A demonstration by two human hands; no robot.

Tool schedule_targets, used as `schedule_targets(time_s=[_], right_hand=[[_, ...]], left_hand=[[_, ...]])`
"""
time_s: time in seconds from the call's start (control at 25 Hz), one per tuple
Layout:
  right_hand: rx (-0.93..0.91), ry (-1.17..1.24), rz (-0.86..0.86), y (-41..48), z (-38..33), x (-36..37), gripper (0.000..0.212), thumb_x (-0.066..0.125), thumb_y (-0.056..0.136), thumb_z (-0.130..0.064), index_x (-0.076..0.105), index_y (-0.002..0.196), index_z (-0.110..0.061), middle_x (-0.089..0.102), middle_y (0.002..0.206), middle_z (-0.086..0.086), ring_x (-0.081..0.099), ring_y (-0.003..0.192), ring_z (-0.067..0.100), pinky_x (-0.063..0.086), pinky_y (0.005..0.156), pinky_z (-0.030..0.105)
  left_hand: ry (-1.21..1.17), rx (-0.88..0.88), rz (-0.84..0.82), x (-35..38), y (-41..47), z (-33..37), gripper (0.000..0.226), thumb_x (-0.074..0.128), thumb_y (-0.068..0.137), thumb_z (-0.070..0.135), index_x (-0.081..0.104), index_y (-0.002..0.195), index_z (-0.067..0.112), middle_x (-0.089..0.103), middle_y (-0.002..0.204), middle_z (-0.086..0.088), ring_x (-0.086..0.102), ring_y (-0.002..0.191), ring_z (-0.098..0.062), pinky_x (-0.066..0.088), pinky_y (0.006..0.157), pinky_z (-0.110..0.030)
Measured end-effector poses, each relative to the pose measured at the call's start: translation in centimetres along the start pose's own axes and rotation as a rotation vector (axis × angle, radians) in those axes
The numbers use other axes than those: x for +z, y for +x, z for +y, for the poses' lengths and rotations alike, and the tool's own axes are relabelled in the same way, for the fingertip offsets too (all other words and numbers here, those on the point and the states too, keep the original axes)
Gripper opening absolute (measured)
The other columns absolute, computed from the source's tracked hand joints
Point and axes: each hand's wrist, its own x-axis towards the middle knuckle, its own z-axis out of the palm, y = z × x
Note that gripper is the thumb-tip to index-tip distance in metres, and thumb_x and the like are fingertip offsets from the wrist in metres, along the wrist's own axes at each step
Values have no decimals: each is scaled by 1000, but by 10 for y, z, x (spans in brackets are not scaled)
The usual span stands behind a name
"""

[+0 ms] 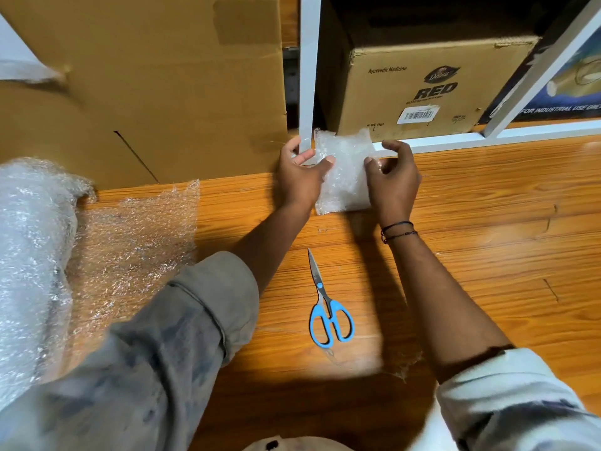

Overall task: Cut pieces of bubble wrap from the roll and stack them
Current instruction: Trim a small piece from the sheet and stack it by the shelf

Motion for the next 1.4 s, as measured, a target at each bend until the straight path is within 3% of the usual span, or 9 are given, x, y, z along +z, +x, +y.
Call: schedule_targets(time_s=[0.04,0.12,0.24,0.36,0.44,0.56,0.64,1.0,1.4], right_hand=[[-30,-11,10,1,-2,-2,30,72,90,-16,66,119,-13,56,71,-12,59,75,14,36,74,3],[11,-70,-54,1,1,0,32,70,91,-17,65,122,-14,60,76,-8,61,88,21,35,75,12],[51,-230,-170,-5,13,2,38,68,92,-20,64,128,-11,70,110,6,59,112,28,41,91,29],[-251,-541,-159,-14,14,2,42,58,91,-19,63,132,-11,61,139,12,50,131,35,39,103,46],[-437,-619,-308,-17,11,6,52,44,91,-23,60,138,-9,57,148,13,45,141,36,37,107,50],[-482,-727,-562,-23,17,16,65,24,96,-35,46,152,-9,41,163,13,29,154,34,25,120,53],[-427,-776,-598,-25,27,23,60,25,105,-34,36,158,-9,31,168,13,21,158,33,18,125,55],[-326,-784,-603,-24,38,27,62,21,112,-42,15,166,-13,9,174,10,1,161,29,4,129,52],[-350,-764,-609,-20,33,20,61,22,112,-40,11,166,-13,4,174,9,-3,161,28,-2,129,51]], left_hand=[[27,25,1,2,0,1,74,88,79,11,50,141,22,69,122,-2,72,100,-20,62,83,-36],[187,44,26,2,-3,-3,73,88,78,12,51,140,20,67,127,-4,68,108,-20,57,86,-31],[496,155,82,-4,-5,-18,74,88,78,19,51,142,19,60,136,-5,59,122,-24,50,92,-30],[699,307,88,-8,-10,-22,61,79,86,28,52,141,23,52,142,-5,50,129,-27,46,103,-40],[873,381,57,-11,-13,-24,50,69,93,35,54,140,26,51,145,-2,45,133,-28,40,108,-45],[1183,498,-32,-12,-14,-28,46,53,101,37,52,146,26,43,158,1,34,143,-30,31,111,-48],[1314,583,-123,-14,-13,-29,47,43,106,35,46,151,24,36,164,1,23,152,-32,25,115,-50],[1512,557,-298,-26,-1,-44,59,23,111,41,19,164,15,17,172,-1,-9,157,-39,-2,126,-57],[1503,592,-301,-27,-7,-41,61,21,111,42,10,165,15,7,173,-3,-9,158,-39,-5,126,-58]])
